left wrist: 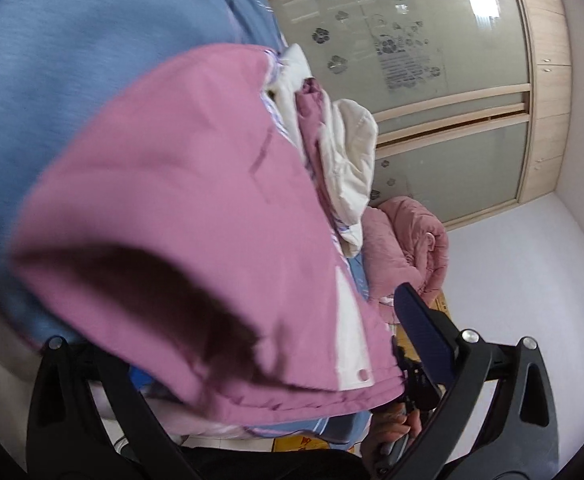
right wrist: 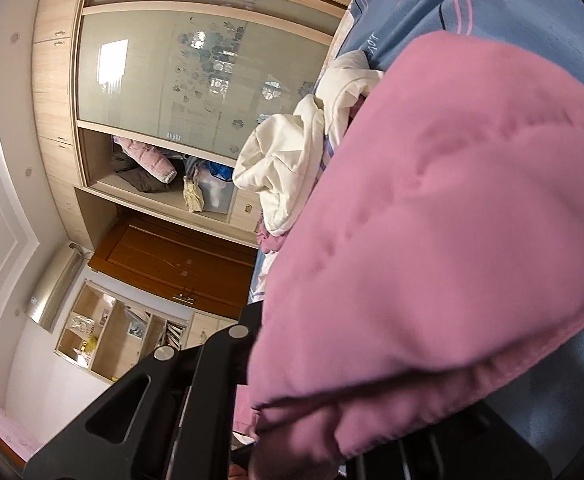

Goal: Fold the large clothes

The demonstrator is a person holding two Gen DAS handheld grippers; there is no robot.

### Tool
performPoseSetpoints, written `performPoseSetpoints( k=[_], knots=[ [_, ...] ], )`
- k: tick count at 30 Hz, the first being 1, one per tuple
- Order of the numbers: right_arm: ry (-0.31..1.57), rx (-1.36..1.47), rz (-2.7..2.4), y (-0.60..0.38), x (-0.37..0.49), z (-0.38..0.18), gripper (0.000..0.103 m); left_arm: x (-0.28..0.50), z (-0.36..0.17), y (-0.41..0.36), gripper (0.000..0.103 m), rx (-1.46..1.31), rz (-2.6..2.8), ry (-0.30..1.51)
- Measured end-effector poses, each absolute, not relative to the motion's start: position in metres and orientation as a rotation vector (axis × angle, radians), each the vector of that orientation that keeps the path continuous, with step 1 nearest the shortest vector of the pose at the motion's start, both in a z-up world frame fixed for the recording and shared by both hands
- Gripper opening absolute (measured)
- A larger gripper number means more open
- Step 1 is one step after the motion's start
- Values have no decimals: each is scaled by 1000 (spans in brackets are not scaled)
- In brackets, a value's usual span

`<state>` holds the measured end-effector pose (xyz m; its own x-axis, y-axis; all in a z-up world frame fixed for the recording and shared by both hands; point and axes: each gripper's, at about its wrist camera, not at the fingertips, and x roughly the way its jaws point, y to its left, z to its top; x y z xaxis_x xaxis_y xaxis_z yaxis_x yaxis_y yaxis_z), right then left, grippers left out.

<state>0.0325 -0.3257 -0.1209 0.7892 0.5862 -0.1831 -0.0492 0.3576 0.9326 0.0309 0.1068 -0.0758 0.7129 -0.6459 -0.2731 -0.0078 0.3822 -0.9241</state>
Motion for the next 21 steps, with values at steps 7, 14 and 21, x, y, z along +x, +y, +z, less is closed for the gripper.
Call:
performPoseSetpoints(
  k=[7, 14, 21],
  knots=[
    [614, 1022, 353, -321, 26, -122, 9, 38, -66, 79, 100, -973, -343, 670],
    [712, 808, 243, -303, 24, -124, 9, 46, -45, 52, 61, -653, -172, 674],
    [733, 671, 188, -290, 21, -126, 9, 48, -32, 50, 15, -457, -80, 665]
  ],
)
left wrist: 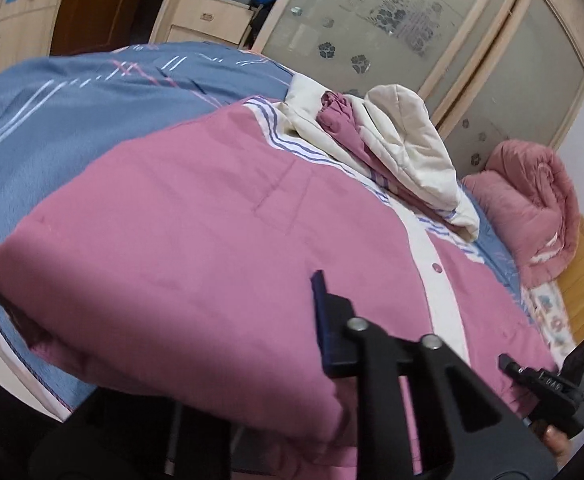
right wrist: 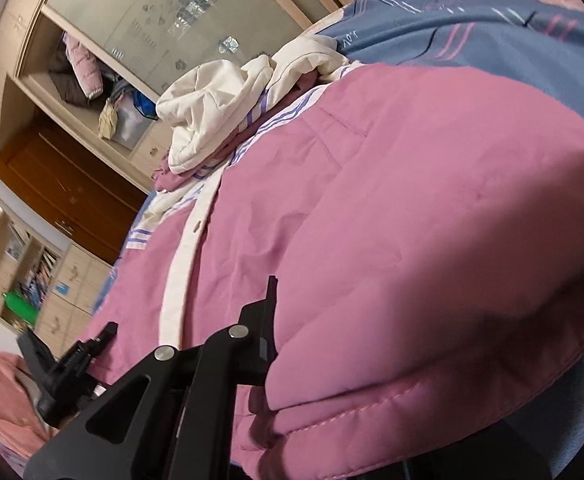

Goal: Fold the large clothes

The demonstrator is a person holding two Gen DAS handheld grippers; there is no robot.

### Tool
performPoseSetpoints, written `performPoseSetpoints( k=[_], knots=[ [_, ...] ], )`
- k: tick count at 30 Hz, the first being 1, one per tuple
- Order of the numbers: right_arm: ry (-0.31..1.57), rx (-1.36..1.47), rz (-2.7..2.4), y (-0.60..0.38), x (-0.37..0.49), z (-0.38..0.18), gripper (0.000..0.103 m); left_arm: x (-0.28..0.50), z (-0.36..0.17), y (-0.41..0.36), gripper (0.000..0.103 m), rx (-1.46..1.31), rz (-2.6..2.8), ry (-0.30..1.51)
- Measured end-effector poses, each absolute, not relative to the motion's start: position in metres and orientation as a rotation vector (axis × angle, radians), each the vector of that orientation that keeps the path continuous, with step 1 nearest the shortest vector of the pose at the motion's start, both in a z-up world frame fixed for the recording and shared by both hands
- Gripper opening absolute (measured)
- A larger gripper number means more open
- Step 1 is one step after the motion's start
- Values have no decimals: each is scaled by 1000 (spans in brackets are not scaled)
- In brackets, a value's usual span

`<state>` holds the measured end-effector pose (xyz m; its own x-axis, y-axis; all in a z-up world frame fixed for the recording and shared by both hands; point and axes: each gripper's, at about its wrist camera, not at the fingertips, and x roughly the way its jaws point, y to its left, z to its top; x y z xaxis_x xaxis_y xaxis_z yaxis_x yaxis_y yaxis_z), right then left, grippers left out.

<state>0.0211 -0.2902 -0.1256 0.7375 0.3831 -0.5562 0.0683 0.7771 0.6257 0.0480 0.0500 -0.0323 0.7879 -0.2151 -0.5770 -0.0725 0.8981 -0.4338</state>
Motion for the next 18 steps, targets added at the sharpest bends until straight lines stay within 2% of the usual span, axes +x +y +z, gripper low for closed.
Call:
performPoseSetpoints(
  k=[10, 18],
  knots=[
    [691, 739, 221, -296, 18, -126, 8, 42, -26, 44, 11, -294, -103, 654],
    [590, 944, 391, -313, 31, -98, 8, 54, 2, 61, 11, -392, -228, 692]
  ],
)
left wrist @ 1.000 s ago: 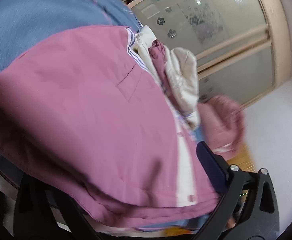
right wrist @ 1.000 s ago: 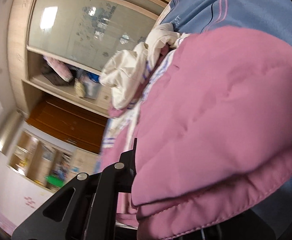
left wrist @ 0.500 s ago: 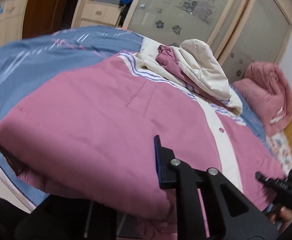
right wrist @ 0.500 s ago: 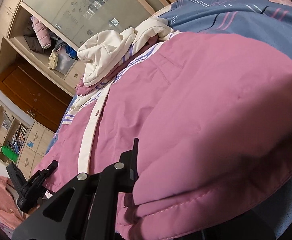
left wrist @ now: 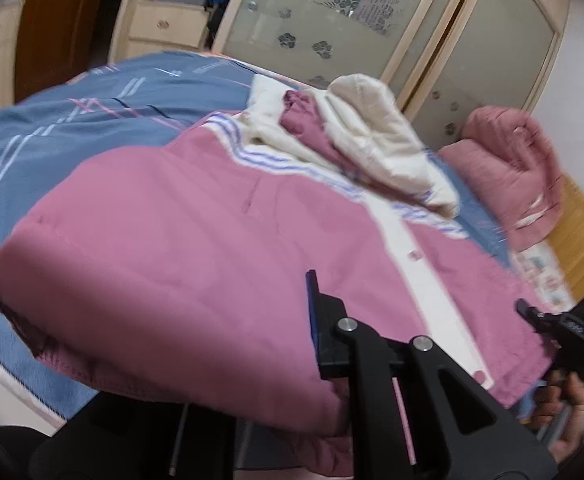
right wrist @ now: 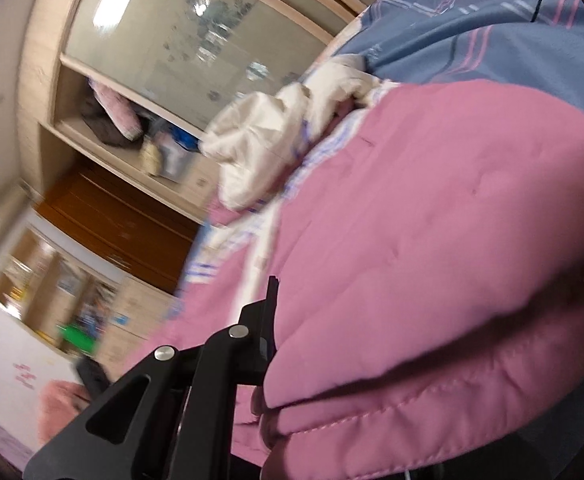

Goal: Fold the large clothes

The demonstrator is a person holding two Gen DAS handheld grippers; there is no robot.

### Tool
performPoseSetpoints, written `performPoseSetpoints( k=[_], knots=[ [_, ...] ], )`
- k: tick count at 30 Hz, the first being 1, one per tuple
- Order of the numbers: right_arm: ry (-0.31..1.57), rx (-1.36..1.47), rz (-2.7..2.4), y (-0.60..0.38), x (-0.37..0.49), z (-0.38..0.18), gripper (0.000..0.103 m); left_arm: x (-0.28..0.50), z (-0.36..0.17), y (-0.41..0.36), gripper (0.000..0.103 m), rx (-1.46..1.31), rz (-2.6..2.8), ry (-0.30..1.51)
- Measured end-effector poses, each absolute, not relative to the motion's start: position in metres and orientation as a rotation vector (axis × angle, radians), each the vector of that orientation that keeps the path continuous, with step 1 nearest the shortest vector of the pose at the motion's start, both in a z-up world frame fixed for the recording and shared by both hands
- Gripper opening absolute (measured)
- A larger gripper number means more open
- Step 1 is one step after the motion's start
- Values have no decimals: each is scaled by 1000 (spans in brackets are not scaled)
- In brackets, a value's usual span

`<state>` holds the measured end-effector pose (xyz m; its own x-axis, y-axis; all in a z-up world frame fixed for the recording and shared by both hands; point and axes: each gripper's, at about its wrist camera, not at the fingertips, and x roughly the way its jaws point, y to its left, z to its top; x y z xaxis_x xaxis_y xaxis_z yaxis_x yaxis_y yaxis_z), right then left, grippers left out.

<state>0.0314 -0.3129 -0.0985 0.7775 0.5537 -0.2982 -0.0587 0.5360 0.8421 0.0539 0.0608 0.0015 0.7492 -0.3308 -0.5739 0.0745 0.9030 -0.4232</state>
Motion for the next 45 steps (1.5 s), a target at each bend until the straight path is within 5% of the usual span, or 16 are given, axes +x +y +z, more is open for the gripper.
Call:
performPoseSetpoints(
  k=[19, 24, 33, 36, 37, 39, 41, 45],
  knots=[
    [385, 941, 516, -342, 235, 64, 8, 278, 175, 78, 11, -533, -378, 503],
    [432, 906, 438, -344, 330, 55, 8, 383, 150, 72, 12, -530, -322, 556],
    [562, 891, 324, -358, 453, -54, 10, 510, 31, 55, 17, -469, -286, 651],
    [561, 898, 352, -357, 458, -63, 25, 515, 15, 62, 27, -518, -343, 624],
    [555, 901, 369, -357, 457, -59, 32, 514, 15, 65, 40, -545, -374, 615],
    [523, 925, 413, -357, 452, -47, 82, 508, 27, 71, 101, -594, -465, 574],
    [457, 970, 425, -361, 442, -26, 97, 494, 51, 76, 101, -609, -457, 481],
    [404, 1008, 466, -365, 431, 10, 102, 485, 97, 84, 101, -642, -474, 437]
  ],
)
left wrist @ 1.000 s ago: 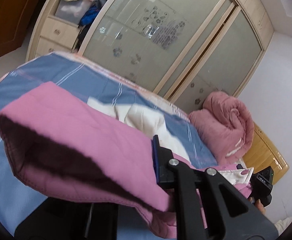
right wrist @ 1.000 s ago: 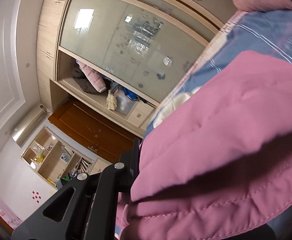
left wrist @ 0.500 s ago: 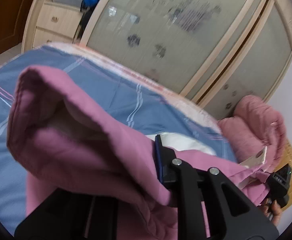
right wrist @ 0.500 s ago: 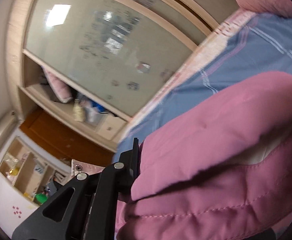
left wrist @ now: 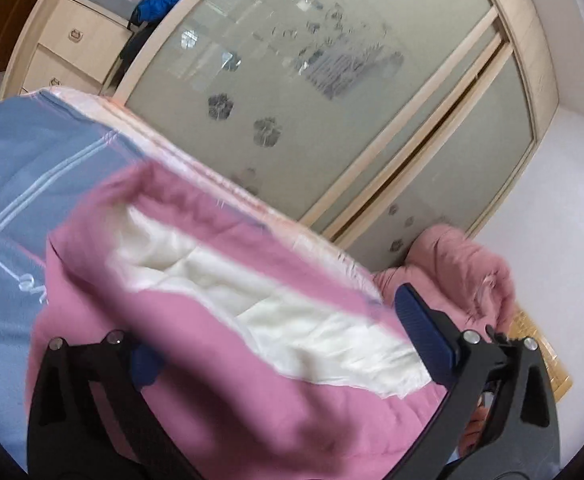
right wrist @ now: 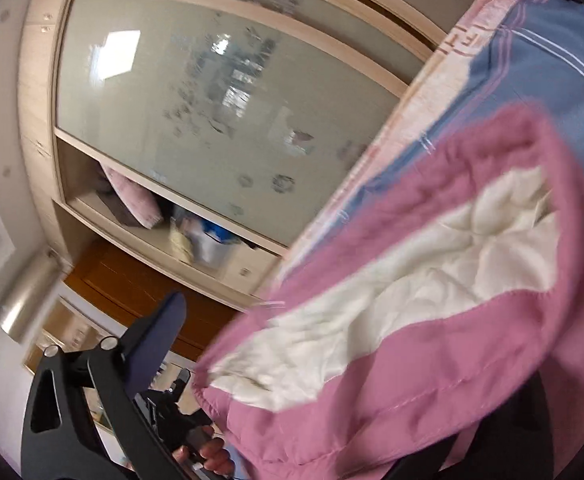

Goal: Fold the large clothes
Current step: 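Fold the held jacket over onto the hood with both tools and release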

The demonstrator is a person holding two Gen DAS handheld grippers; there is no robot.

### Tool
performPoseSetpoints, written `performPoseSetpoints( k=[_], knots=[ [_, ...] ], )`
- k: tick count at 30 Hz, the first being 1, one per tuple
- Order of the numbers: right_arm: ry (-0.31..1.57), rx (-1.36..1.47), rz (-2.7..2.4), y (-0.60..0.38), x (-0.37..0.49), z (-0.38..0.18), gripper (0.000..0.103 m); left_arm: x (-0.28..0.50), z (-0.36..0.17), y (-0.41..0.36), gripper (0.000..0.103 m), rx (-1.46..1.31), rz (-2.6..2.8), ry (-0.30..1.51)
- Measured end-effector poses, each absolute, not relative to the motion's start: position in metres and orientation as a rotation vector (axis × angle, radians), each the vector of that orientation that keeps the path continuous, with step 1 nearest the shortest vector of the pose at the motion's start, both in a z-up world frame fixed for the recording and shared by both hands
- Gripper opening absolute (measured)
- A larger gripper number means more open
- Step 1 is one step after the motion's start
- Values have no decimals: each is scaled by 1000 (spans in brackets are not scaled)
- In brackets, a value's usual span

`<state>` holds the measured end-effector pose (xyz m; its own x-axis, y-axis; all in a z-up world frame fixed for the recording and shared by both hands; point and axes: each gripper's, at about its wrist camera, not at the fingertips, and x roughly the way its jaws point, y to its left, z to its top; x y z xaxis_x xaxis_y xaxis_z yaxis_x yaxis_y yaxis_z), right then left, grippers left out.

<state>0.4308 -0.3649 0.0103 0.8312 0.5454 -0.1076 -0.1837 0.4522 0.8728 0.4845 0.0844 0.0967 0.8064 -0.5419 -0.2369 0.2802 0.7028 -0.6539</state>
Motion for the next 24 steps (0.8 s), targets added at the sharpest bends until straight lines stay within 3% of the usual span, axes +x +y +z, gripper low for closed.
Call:
performPoseSetpoints(
  k=[6, 12, 16, 19, 24],
  knots=[
    [236, 865, 481, -362, 399, 71, 102, 435, 161, 84, 101, -419, -253, 175],
    [65, 662, 352, -356, 360, 112, 102, 406, 168, 69, 101, -287, -209, 220],
    [178, 371, 283, -303, 334, 88, 102, 379, 139, 41, 101, -229, -248, 280],
    [275, 103, 96, -252, 350, 38, 102, 381, 105, -1, 101, -132, -224, 358],
    [349, -6, -19, -222, 414, -8, 102, 419, 65, -75, 101, 96, -156, 372]
  ],
)
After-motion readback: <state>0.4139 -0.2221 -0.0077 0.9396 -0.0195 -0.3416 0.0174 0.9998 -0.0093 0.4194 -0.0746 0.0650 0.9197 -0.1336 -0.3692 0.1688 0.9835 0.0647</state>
